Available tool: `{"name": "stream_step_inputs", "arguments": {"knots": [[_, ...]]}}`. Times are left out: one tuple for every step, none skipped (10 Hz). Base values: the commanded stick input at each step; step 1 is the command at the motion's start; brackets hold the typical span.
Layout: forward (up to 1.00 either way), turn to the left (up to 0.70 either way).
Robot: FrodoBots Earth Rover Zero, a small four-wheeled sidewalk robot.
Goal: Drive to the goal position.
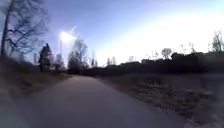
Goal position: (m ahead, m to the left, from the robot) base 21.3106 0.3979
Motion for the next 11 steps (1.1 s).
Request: {"name": "stream_step_inputs", "arguments": {"knots": [[1.00, 0.40], [1.00, 0.17], [1.00, 0.00], [1.00, 0.00], [1.00, 0.00], [1.00, 0.00], [1.00, 0.00], [1.00, 0.00], [1.00, 0.00], [1.00, 0.00], [1.00, 0.00]]}}
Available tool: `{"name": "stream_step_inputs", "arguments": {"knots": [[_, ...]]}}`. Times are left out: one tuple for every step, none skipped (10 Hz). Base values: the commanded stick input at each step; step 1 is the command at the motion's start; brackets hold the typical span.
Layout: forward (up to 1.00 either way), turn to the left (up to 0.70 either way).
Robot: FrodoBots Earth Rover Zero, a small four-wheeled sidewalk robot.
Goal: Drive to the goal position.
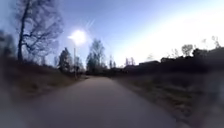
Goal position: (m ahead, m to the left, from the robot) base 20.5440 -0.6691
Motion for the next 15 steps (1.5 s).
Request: {"name": "stream_step_inputs", "arguments": {"knots": [[1.00, 0.00], [1.00, 0.00], [1.00, 0.00], [1.00, 0.00], [1.00, 0.00], [1.00, 0.00], [1.00, 0.00], [1.00, 0.00], [1.00, 0.00], [1.00, 0.00], [1.00, 0.00], [1.00, 0.21], [1.00, 0.36], [1.00, 0.40], [1.00, 0.40]]}}
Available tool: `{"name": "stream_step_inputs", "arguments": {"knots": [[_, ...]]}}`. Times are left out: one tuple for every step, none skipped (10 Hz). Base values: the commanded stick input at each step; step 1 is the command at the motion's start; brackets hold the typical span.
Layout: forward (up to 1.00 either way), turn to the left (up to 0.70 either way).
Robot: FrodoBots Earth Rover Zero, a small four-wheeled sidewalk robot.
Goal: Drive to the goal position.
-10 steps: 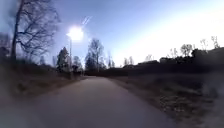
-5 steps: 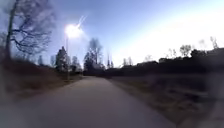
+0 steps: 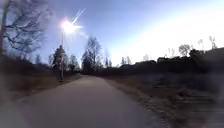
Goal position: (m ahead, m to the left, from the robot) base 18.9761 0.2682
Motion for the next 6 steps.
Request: {"name": "stream_step_inputs", "arguments": {"knots": [[1.00, 0.30], [1.00, 0.00], [1.00, 0.00], [1.00, 0.00], [1.00, 0.00], [1.00, 0.00]]}}
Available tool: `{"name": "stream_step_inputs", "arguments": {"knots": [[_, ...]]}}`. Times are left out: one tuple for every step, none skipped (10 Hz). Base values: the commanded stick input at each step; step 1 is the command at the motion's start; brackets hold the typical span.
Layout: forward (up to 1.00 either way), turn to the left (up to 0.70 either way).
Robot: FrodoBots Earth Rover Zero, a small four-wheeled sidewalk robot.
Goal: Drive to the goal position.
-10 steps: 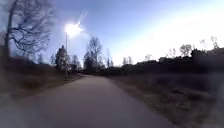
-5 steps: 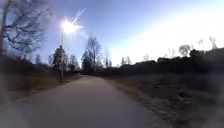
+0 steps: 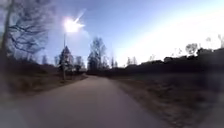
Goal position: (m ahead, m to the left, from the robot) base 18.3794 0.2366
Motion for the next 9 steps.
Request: {"name": "stream_step_inputs", "arguments": {"knots": [[1.00, 0.00], [1.00, 0.00], [1.00, 0.00], [1.00, 0.00], [1.00, 0.00], [1.00, 0.00], [1.00, 0.00], [1.00, 0.00], [1.00, 0.10]]}}
